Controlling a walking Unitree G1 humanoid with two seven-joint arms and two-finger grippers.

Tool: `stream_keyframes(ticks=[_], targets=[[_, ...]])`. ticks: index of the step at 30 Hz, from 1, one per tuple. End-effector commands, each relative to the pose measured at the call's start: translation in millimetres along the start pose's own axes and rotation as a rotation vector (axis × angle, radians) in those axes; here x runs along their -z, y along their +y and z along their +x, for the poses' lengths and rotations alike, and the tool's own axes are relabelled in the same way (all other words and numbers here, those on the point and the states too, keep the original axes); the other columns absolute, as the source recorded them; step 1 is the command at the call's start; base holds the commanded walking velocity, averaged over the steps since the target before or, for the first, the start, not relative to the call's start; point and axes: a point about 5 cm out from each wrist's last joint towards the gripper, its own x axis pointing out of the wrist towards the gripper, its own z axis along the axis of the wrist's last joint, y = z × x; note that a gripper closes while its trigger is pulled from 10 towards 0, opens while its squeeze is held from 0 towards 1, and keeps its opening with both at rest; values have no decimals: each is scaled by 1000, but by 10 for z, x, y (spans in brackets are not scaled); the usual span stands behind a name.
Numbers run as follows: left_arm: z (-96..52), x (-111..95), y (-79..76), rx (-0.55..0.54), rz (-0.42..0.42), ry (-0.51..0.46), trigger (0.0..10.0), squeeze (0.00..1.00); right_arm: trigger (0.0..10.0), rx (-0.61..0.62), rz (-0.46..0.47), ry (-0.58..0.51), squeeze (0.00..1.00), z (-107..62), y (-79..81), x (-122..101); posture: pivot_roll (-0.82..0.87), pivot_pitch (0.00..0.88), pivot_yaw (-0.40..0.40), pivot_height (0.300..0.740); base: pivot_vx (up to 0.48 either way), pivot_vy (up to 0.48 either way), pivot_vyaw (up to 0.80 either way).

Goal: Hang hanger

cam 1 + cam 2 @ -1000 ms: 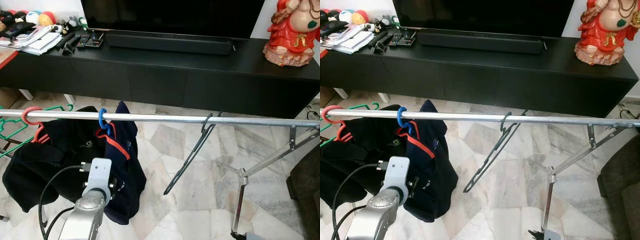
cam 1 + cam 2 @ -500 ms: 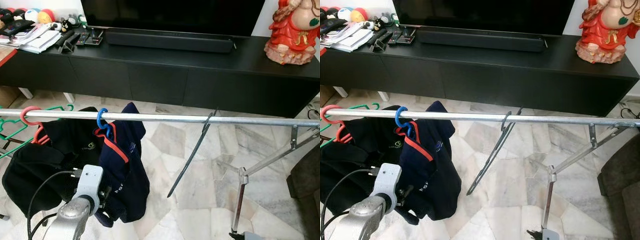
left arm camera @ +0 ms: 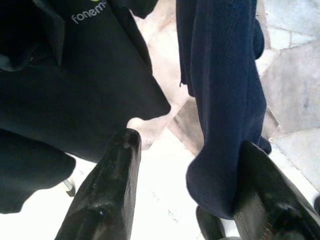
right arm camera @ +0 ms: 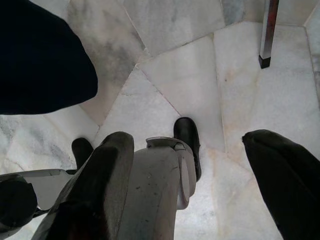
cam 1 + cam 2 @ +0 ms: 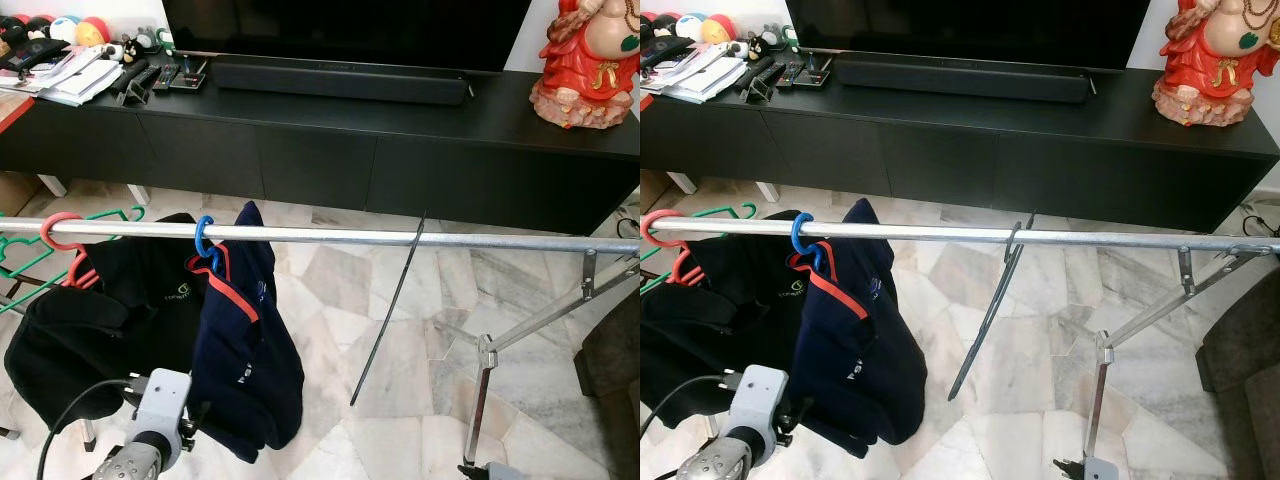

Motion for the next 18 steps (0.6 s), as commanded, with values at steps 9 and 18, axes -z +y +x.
stream_keyframes(ticks=[9,18], targets=[[-2,325,-104,39,-49,29,4941,0,10000,20,2,27,0,-26,-39,92,-41,215,5,740,0,0,0],[26,343,-83,24,-49,9,0,0,10000,20,3,27,0,-27,-39,94,-42,221,5,740,0,0,0]])
